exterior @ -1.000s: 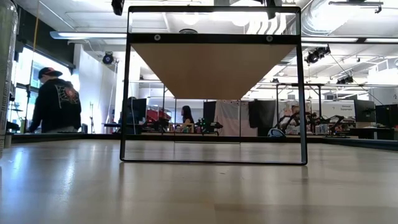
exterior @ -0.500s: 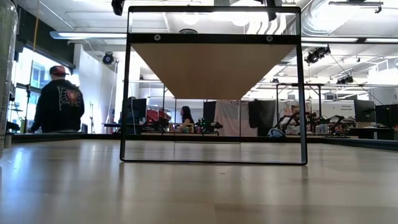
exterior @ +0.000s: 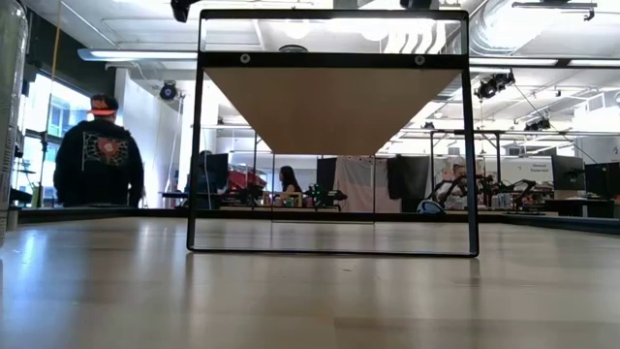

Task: Place canned beverage on shelf
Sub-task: Put the white pink soda can aligned with the other white pink soda can

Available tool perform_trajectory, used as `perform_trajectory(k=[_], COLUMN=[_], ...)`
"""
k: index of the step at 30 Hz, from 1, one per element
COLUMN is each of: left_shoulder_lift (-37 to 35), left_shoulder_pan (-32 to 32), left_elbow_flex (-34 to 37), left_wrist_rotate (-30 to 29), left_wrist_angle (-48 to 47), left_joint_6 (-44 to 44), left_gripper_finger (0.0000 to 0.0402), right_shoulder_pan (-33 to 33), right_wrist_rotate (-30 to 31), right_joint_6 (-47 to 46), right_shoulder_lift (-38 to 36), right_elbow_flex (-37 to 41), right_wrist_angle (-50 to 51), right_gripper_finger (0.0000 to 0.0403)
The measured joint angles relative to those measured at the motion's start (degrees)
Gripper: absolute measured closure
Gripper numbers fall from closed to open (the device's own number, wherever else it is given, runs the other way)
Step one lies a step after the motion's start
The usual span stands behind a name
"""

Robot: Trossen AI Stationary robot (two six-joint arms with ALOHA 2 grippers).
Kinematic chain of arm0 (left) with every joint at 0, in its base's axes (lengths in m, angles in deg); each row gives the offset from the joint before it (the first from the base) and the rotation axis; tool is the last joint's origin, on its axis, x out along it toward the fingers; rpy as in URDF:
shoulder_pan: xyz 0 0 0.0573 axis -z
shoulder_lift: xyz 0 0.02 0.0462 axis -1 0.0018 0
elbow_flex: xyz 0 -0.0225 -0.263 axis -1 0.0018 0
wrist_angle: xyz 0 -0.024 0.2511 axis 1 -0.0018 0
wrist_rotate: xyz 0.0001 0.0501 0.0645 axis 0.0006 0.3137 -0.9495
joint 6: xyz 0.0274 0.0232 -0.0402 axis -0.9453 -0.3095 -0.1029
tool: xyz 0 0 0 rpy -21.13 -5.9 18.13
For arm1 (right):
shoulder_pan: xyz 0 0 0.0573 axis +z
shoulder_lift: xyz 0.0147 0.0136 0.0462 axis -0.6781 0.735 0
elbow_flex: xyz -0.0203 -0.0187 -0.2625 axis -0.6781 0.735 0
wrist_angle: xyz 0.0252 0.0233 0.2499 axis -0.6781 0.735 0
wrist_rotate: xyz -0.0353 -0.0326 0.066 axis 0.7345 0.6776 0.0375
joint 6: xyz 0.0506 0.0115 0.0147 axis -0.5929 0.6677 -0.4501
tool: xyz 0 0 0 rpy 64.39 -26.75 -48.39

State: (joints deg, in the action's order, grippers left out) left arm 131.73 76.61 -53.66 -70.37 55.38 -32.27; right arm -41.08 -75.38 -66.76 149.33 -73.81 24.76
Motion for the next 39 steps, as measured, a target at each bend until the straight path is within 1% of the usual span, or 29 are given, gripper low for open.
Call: perform_trajectory(k=[2,4,6,8,10,16,18,23,27,35,39], left_shoulder_lift=[0.0,0.0,0.0,0.0,0.0,0.0,0.0,0.0,0.0,0.0,0.0], left_shoulder_pan=[0.46,0.79,1.06,1.1,1.1,1.1,1.1,1.1,1.08,1.08,1.08], left_elbow_flex=[0.0,0.0,0.0,0.0,0.0,0.01,0.02,0.02,0.02,0.02,0.02], left_wrist_rotate=[-1.04,-1.6,-2.01,-2.2,-2.28,-2.29,-2.3,-2.28,-2.28,-2.26,-2.25], left_wrist_angle=[0.29,0.32,0.3,0.3,0.3,0.28,0.3,0.3,0.19,0.16,0.15], left_joint_6=[1.27,2.32,3.29,4.27,4.74,5.16,5.16,5.18,5.18,5.18,5.18], left_gripper_finger=[0.0271,0.027,0.027,0.027,0.027,0.027,0.027,0.027,0.027,0.027,0.027], right_shoulder_pan=[2.78,5.58,7.93,9.46,10.66,11.2,11.17,11.17,11.14,11.19,11.19], right_wrist_rotate=[-4.6,-6.79,-6.91,-5.84,-3.89,-2.36,1.13,12.4,17.86,21.63,20.91], right_joint_6=[-4.28,-6.19,-6.41,-6.47,-6.29,-6.28,-6.29,-6.96,-7.34,-7.64,-7.54], right_shoulder_lift=[0.0,0.0,0.0,0.0,0.0,0.0,0.0,0.0,0.0,0.0,0.0], right_elbow_flex=[0.0,-0.02,-0.02,-0.02,-0.02,-0.02,-0.02,-0.02,-0.02,-0.02,-0.02], right_wrist_angle=[-0.4,-0.4,-0.48,-0.68,-0.88,-0.86,-0.9,-1.34,-1.7,-0.75,0.3], right_gripper_finger=[0.0152,0.0115,0.0091,0.0078,0.0074,0.0073,0.0073,0.0073,0.0072,0.007,0.0047])
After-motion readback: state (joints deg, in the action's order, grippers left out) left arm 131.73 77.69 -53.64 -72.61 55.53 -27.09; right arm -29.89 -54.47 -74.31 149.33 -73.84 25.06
